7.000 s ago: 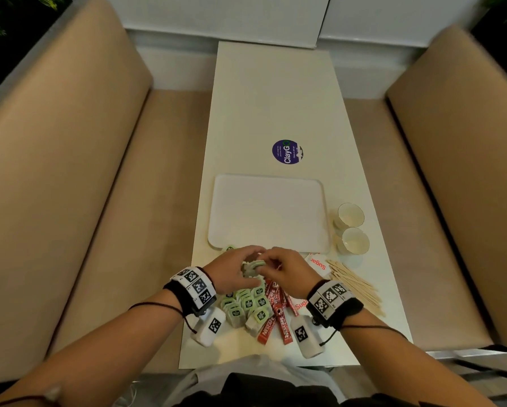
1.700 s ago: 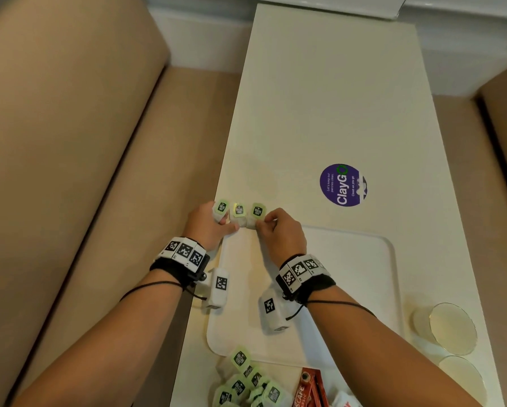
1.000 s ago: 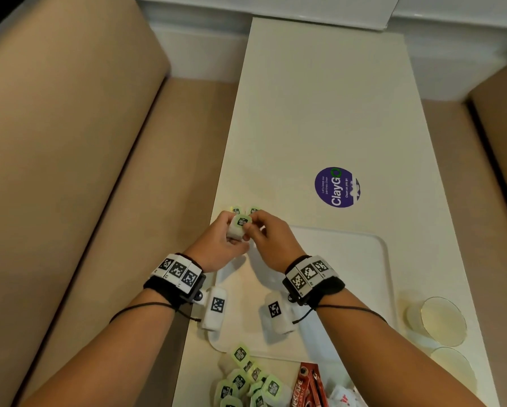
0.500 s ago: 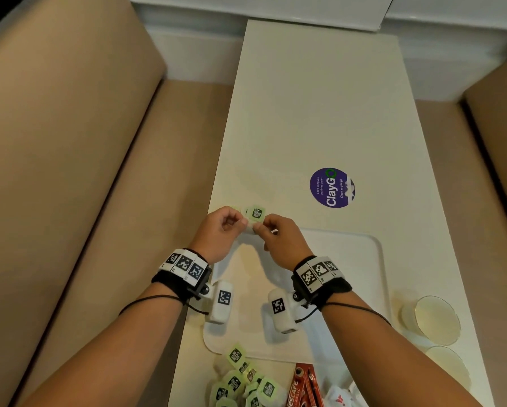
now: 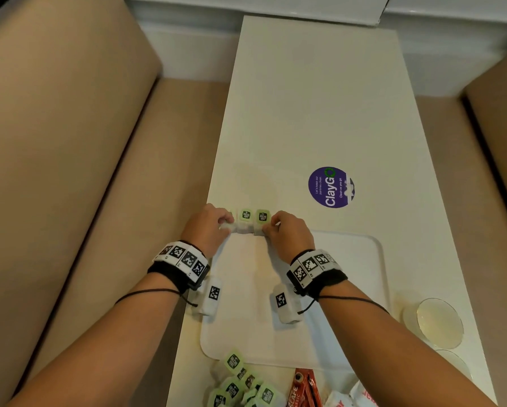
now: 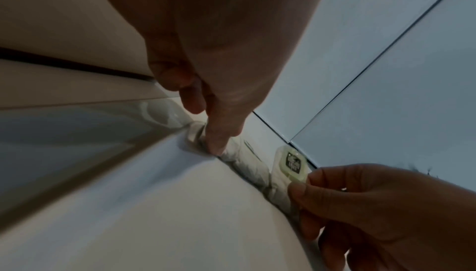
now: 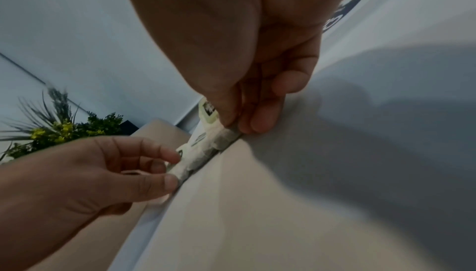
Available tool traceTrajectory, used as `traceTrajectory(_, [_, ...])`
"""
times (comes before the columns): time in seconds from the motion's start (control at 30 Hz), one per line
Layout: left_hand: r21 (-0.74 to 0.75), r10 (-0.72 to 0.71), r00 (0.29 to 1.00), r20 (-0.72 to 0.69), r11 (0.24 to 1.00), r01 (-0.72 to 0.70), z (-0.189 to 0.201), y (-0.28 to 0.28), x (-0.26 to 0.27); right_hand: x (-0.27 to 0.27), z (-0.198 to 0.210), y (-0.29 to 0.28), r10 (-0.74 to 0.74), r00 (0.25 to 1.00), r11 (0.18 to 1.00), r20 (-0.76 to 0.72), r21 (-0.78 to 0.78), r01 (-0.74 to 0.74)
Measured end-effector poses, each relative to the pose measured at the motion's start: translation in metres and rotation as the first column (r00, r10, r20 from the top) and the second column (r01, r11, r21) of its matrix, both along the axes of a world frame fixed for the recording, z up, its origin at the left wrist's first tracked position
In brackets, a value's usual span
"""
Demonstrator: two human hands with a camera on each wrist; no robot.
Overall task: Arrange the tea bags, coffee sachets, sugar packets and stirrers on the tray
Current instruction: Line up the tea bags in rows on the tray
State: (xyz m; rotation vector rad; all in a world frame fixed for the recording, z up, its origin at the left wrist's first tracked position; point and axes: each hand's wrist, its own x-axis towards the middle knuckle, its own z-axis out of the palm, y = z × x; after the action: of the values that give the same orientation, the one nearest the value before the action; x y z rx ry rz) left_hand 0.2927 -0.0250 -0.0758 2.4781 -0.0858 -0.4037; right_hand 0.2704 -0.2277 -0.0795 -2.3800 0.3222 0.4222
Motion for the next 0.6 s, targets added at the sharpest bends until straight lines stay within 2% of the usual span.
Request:
traceTrajectory(0.27, [0.065, -0.133, 0.991, 0.013, 0.989, 0.132, -0.0025, 0.0035, 0.007, 0.0034, -0.0063, 0.0022, -0.038, 0.999, 0.999, -0.015, -0.004, 0.038])
traceTrajectory(0.6, [0.031, -0.136, 0.991, -0.002, 0.99, 0.136, -0.002, 0.0049, 0.0068, 0.0007, -0.0063, 0.0044, -0.087, 0.996, 0.996, -0.011, -0.006, 0.086])
